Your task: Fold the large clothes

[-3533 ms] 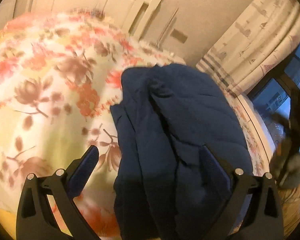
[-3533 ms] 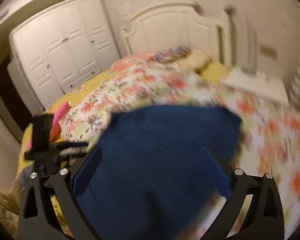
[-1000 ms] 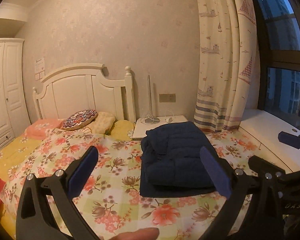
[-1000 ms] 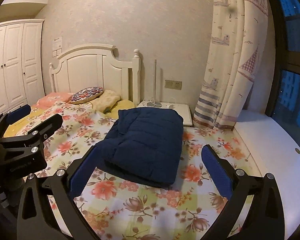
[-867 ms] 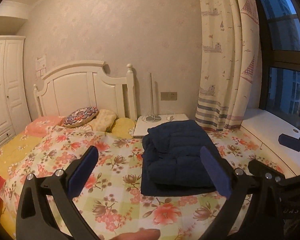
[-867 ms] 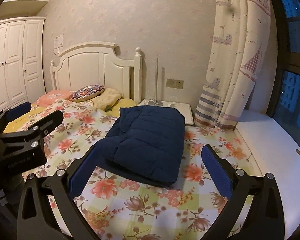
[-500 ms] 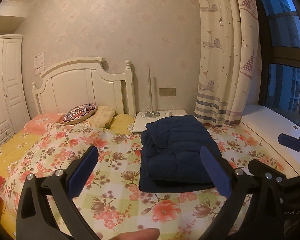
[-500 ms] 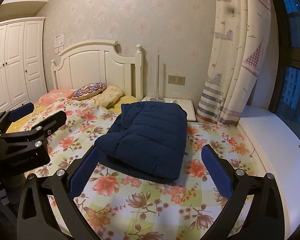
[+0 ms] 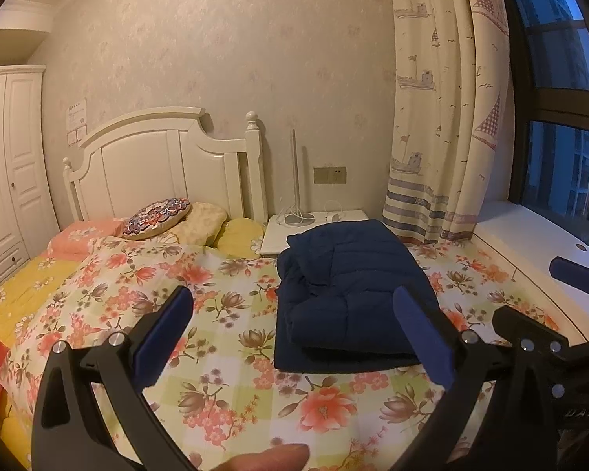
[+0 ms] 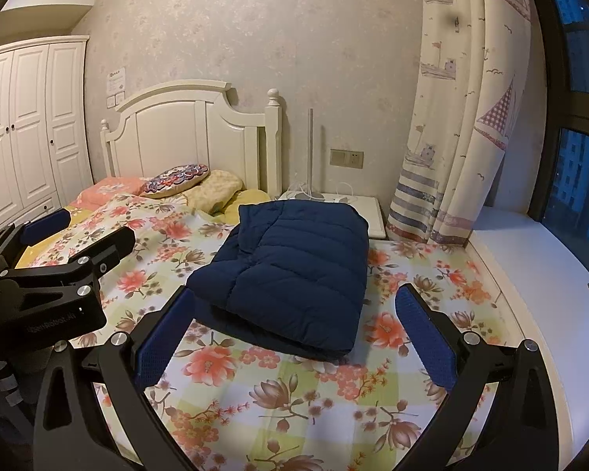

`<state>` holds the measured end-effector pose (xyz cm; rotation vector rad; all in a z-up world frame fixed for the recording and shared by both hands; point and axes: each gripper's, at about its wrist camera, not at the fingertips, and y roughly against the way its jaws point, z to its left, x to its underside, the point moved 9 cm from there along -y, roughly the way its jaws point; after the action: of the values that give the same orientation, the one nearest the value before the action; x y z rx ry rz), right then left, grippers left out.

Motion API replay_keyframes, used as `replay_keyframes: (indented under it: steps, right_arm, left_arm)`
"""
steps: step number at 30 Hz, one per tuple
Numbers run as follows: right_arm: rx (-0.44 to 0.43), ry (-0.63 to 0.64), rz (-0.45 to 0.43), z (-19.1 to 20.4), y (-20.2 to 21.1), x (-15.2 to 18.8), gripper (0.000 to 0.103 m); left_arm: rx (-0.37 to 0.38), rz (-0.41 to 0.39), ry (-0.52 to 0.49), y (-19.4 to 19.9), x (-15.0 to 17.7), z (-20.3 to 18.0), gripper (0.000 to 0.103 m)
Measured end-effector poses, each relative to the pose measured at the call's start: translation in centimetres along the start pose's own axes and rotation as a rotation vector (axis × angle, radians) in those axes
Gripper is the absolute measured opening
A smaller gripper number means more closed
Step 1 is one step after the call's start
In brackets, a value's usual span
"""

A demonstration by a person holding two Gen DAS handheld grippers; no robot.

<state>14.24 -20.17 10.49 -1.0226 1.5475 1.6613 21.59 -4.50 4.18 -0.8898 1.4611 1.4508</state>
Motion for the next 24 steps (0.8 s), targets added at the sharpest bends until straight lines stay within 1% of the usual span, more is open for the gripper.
replay_keyframes:
  steps: [24]
  right_arm:
    - [0.005, -0.006, -0.014, 0.41, 0.43, -0.02, 0.098]
  left_arm:
    - [0.001, 0.001, -0.002, 0.03, -0.08, -0.12, 0.101]
